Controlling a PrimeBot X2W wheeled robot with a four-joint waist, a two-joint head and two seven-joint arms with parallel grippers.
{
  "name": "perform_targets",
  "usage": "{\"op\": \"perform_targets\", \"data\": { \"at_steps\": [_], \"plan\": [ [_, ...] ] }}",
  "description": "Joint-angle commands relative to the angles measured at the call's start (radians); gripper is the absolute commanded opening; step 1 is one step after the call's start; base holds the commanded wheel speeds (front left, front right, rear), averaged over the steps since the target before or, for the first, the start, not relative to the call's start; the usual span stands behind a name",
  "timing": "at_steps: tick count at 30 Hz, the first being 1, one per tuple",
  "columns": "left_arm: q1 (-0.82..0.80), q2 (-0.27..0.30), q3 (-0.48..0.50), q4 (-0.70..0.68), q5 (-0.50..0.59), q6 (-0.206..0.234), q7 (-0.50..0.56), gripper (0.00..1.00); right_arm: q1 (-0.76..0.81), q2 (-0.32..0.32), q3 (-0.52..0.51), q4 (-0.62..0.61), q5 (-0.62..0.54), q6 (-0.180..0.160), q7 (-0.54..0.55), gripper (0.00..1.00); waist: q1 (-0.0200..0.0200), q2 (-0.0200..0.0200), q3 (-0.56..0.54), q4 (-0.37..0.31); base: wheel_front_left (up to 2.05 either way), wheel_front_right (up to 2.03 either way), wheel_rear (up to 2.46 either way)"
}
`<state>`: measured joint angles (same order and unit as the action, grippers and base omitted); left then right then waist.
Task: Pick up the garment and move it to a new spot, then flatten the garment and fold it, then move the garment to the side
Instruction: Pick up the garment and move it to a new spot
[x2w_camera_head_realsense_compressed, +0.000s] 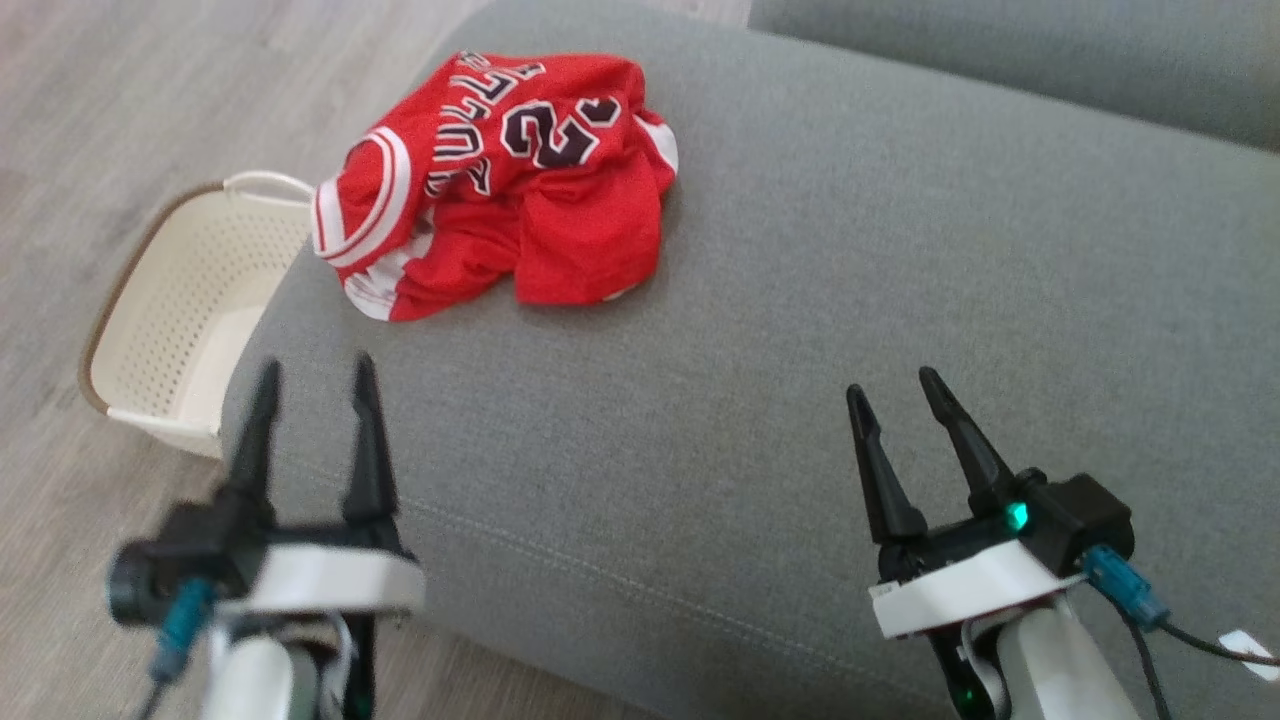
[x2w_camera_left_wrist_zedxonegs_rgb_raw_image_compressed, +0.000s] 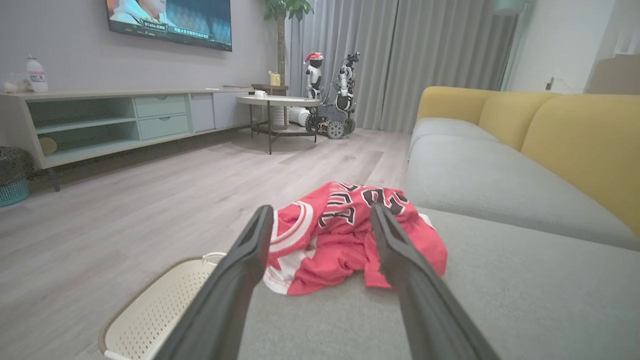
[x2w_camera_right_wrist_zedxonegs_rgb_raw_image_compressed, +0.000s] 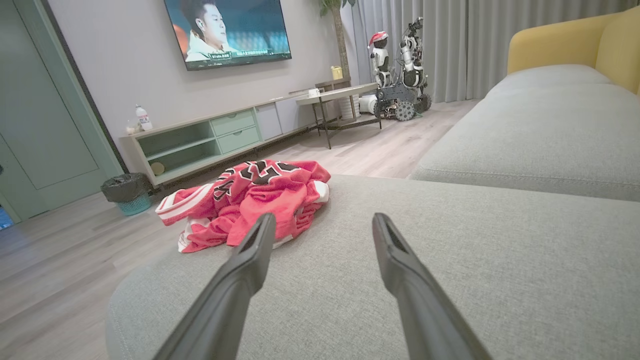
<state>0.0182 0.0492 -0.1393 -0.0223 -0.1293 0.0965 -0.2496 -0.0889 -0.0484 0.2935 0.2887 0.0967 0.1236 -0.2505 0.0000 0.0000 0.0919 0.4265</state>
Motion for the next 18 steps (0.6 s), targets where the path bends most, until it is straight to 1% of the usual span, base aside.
{"op": "perform_targets", "data": {
  "at_steps": [1, 5, 8, 9, 10, 13, 16, 18],
  "plan": [
    [-0.097, 0.001, 0.056, -0.044, -0.008, -0.006, -0.012, 1.00, -0.056, -0.002, 0.019, -0.025, -0.019, 0.007, -0.011, 1.00, 0.0000, 0.0000, 0.041, -0.011, 0.00, 0.00, 0.00],
    [-0.206, 0.001, 0.106, -0.029, 0.006, -0.049, -0.012, 1.00, -0.086, -0.002, 0.006, -0.024, -0.053, 0.007, -0.011, 1.00, 0.0000, 0.0000, 0.105, -0.027, 0.00, 0.00, 0.00],
    [-0.307, 0.010, 0.147, 0.034, 0.012, -0.090, -0.012, 1.00, -0.106, -0.002, -0.005, -0.028, -0.085, 0.007, -0.011, 1.00, 0.0000, 0.0000, 0.155, -0.037, 0.00, 0.00, 0.00],
    [-0.307, 0.010, 0.147, 0.034, 0.012, -0.090, -0.012, 1.00, -0.106, -0.002, -0.005, -0.028, -0.085, 0.007, -0.011, 1.00, 0.0000, 0.0000, 0.155, -0.037, 0.00, 0.00, 0.00],
    [-0.347, 0.014, 0.161, 0.060, 0.010, -0.101, -0.012, 1.00, -0.113, -0.002, -0.010, -0.030, -0.097, 0.007, -0.011, 1.00, 0.0000, 0.0000, 0.172, -0.040, 0.00, 0.00, 0.00],
    [-0.469, 0.034, 0.195, 0.174, -0.001, -0.133, -0.012, 1.00, -0.132, -0.009, -0.017, -0.034, -0.129, 0.007, -0.011, 1.00, 0.0000, 0.0000, 0.224, -0.044, 0.00, 0.00, 0.00],
    [-0.598, 0.057, 0.210, 0.342, -0.018, -0.154, -0.012, 1.00, -0.152, -0.031, -0.014, -0.039, -0.153, 0.007, -0.011, 1.00, 0.0000, 0.0000, 0.277, -0.044, 0.00, 0.00, 0.00],
    [-0.691, 0.071, 0.216, 0.460, -0.040, -0.167, 0.013, 1.00, -0.165, -0.045, -0.016, -0.051, -0.163, 0.007, -0.011, 1.00, 0.0000, 0.0000, 0.313, -0.043, 0.00, 0.00, 0.00]
  ]
}}
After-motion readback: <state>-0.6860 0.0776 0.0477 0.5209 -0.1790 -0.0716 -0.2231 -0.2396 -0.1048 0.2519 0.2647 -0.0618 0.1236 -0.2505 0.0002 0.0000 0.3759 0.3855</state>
